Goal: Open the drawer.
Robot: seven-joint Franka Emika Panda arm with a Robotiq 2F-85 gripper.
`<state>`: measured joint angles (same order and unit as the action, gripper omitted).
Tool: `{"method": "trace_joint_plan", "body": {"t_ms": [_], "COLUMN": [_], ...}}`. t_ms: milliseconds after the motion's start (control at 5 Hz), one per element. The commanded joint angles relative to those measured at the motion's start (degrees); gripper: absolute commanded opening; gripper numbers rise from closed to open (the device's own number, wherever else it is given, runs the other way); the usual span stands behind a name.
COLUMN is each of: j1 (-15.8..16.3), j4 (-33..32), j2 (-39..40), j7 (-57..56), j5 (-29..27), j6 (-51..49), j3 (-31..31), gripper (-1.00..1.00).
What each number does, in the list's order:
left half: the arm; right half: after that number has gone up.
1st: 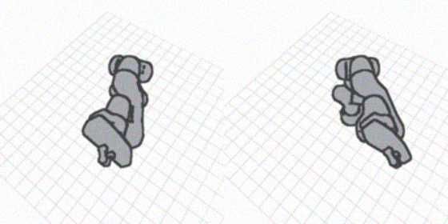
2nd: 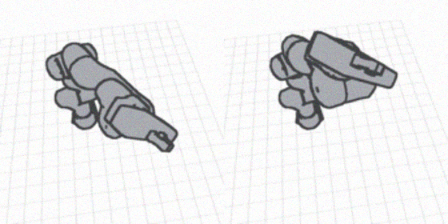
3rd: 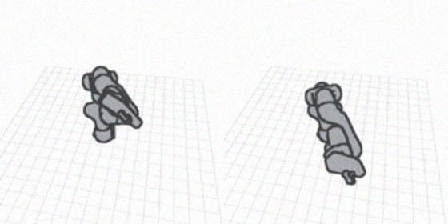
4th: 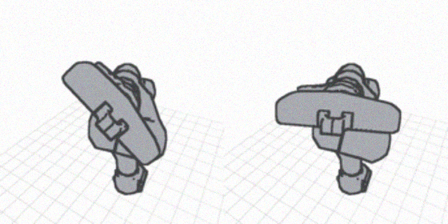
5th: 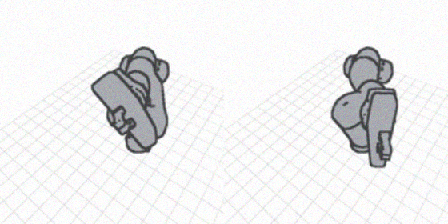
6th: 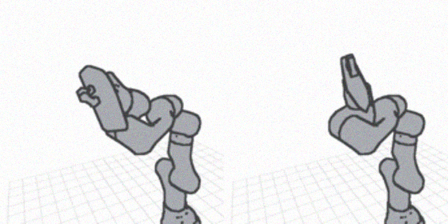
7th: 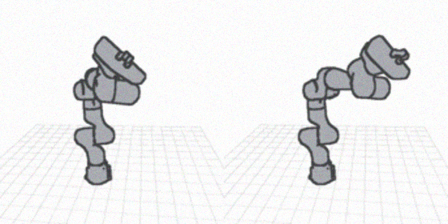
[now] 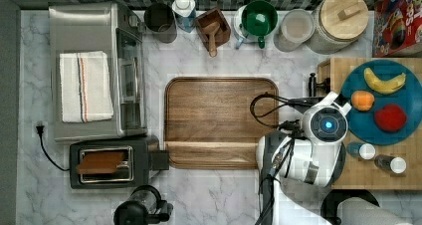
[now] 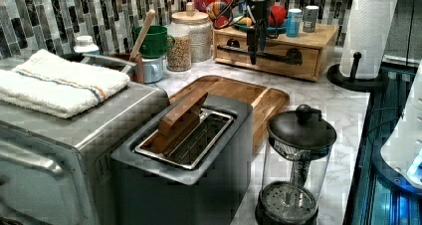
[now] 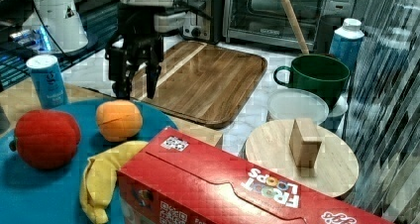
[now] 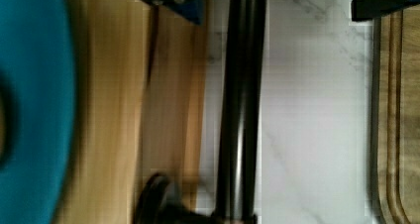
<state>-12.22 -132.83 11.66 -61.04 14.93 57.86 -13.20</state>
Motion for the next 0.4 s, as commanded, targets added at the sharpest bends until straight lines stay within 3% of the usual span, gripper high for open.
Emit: {"method": "trace_joint_plan", "body": {"t_ms": [200,400], "j1": [0.6,3.1], "j4": [0.3,0.9], "j2": [1.9,-0.2], "j7": [2.7,8.2], "j5": [-4.6,-6.1], "j6": [5.5,-0.6], "j3": [2.6,4.3], "gripper": [1.00,1.00]}}
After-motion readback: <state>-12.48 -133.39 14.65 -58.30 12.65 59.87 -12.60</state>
